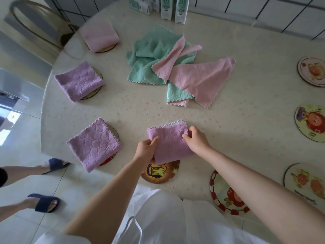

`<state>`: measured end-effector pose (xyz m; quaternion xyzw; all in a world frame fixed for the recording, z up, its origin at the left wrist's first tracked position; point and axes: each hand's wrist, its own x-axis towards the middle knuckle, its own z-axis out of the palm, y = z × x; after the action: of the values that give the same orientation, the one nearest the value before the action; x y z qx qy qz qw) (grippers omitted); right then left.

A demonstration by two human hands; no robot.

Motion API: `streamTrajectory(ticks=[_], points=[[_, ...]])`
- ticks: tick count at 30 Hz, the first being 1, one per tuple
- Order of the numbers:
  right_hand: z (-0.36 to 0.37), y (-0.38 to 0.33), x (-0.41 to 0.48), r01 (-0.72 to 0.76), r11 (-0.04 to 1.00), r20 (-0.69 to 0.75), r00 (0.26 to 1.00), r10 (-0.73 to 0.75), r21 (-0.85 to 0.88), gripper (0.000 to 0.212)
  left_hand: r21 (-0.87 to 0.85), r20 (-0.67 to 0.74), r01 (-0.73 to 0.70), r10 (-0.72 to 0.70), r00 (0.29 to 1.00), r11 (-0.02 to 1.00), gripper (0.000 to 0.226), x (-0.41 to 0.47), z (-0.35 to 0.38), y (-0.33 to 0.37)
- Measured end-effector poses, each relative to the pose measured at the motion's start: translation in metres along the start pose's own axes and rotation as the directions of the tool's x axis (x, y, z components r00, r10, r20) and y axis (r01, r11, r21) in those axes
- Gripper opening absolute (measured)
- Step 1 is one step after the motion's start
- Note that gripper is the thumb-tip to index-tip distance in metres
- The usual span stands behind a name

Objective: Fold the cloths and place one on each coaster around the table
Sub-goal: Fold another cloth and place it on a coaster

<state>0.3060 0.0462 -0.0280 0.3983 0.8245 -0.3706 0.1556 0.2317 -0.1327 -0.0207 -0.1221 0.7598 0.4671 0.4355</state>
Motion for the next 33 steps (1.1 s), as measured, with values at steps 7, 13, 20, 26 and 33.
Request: streamTrajectory(ticks=[7,13,20,26,33], points=[[0.006,0.001,-0.001,-0.041,0.999,-0.055,0.998,0.039,-0.027,0.029,0.320,-0.121,-0.106,0.152,0.981,0.942,0.011,-0.005,-0.006,-0.021],[0.003,0.009,-0.017,-0.081,0.996,-0.096,0.992,0.085,0.040,0.035,0.435,-0.264,-0.100,0.232,0.936,0.895,0.010,-0.014,0.000,-0.031],[0.017,0.012,-0.026,-0.251,0.943,0.026,0.967,0.252,0.217,0.057,0.270,-0.280,-0.021,0.100,0.955,0.963,0.032,-0.012,0.010,-0.008],[0.007,0.009,-0.014,-0.421,0.728,0.213,0.906,0.366,0.541,0.032,-0.041,-0.175,0.077,-0.083,0.981,0.996,0.038,-0.003,0.005,0.006],[-0.008,0.006,-0.027,-0.450,0.685,0.311,0.893,0.327,0.573,0.023,-0.216,-0.021,0.113,-0.120,0.992,0.970,0.021,-0.009,-0.006,0.015]])
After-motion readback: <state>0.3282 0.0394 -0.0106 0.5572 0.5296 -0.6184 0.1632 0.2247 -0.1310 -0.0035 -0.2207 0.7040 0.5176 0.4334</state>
